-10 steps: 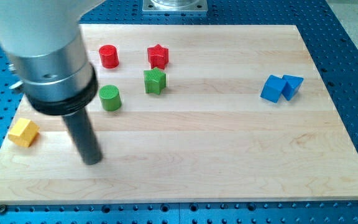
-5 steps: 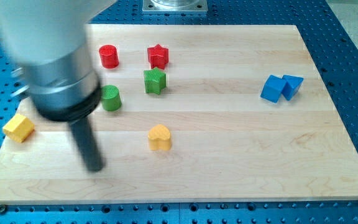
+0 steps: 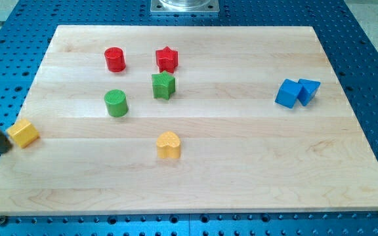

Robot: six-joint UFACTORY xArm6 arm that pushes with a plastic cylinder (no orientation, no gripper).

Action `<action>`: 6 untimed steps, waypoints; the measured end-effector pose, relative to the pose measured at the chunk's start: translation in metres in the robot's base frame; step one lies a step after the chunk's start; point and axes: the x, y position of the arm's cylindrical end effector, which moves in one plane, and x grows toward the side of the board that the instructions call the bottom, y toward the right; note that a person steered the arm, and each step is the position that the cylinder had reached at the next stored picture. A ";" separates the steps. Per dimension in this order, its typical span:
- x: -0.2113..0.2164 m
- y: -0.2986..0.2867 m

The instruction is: Move the yellow blocks diagonally to the blue blocks

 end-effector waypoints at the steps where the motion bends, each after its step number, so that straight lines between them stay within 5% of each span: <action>1: -0.002 0.033; 3: -0.002 0.000; 4: -0.031 0.032; 5: -0.026 0.126; 6: -0.025 0.162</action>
